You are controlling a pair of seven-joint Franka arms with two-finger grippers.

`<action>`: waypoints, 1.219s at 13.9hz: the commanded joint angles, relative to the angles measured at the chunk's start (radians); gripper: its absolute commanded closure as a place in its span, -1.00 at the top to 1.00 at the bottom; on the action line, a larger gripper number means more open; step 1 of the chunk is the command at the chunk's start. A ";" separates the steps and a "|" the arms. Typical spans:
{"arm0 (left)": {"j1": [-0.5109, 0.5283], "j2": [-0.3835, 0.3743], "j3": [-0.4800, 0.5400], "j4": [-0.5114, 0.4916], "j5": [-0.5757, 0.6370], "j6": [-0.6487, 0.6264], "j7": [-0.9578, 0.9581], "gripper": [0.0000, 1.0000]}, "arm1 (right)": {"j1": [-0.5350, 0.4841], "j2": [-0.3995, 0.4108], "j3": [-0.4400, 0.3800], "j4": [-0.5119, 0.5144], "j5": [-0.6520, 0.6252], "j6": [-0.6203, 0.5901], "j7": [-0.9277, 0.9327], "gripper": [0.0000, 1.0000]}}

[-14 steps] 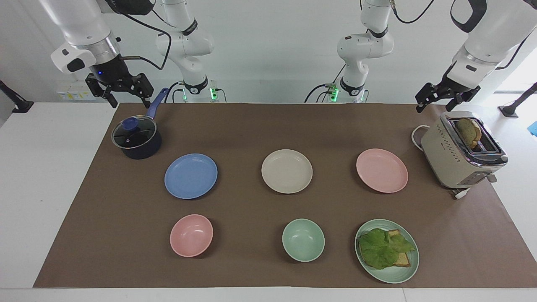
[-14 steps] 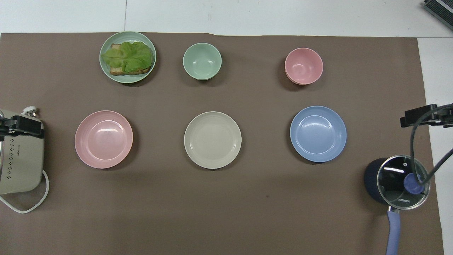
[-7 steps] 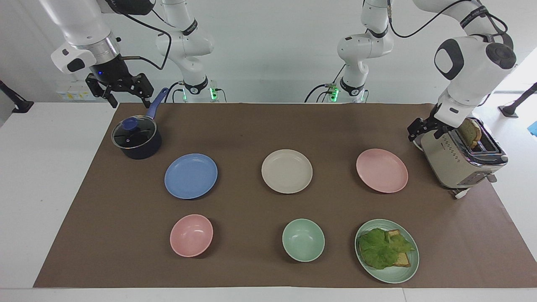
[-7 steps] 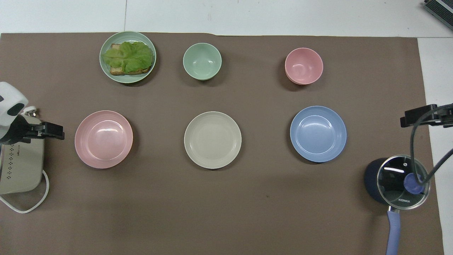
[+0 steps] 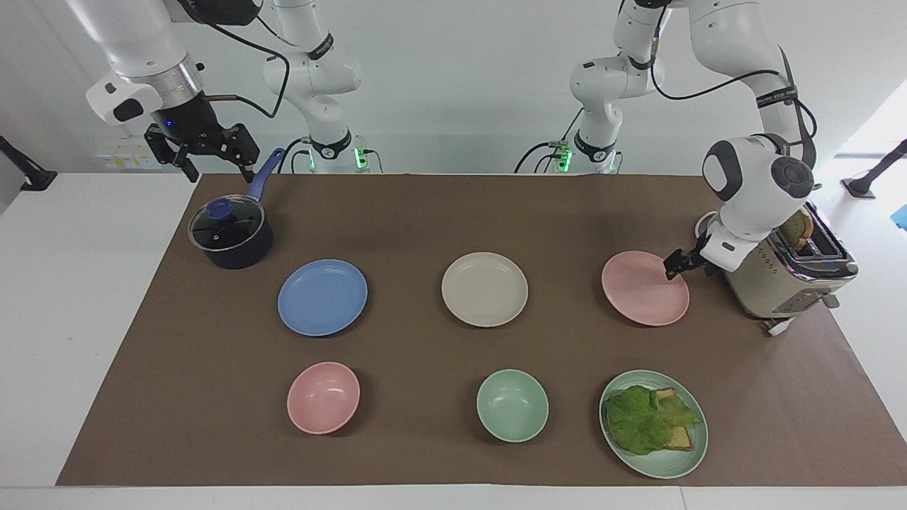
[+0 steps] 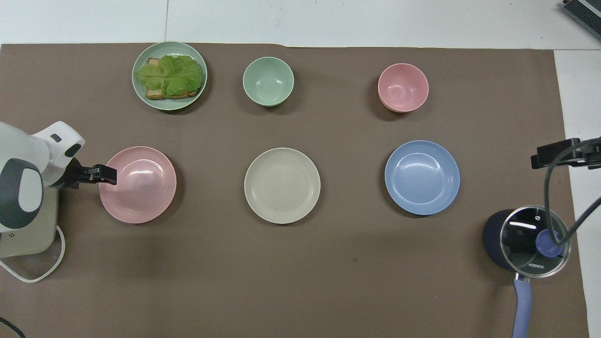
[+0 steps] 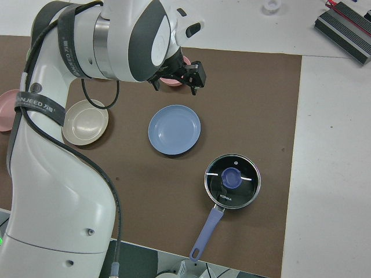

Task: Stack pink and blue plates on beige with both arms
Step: 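Grasp the pink plate rim with the left gripper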

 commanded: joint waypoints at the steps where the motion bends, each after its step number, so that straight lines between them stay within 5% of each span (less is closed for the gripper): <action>1: 0.018 0.017 -0.008 -0.034 -0.012 0.065 0.004 1.00 | -0.009 -0.022 0.004 -0.026 0.015 0.017 -0.023 1.00; 4: 0.020 0.021 -0.008 -0.041 -0.012 0.056 0.001 1.00 | -0.009 -0.022 0.006 -0.026 0.015 0.017 -0.023 1.00; 12: 0.020 0.011 -0.005 -0.055 -0.012 0.015 0.010 -0.94 | -0.009 -0.022 0.004 -0.026 0.015 0.017 -0.023 1.00; 17: 0.018 0.011 -0.006 0.015 -0.012 -0.110 0.013 -1.00 | -0.009 -0.022 0.004 -0.026 0.015 0.017 -0.023 1.00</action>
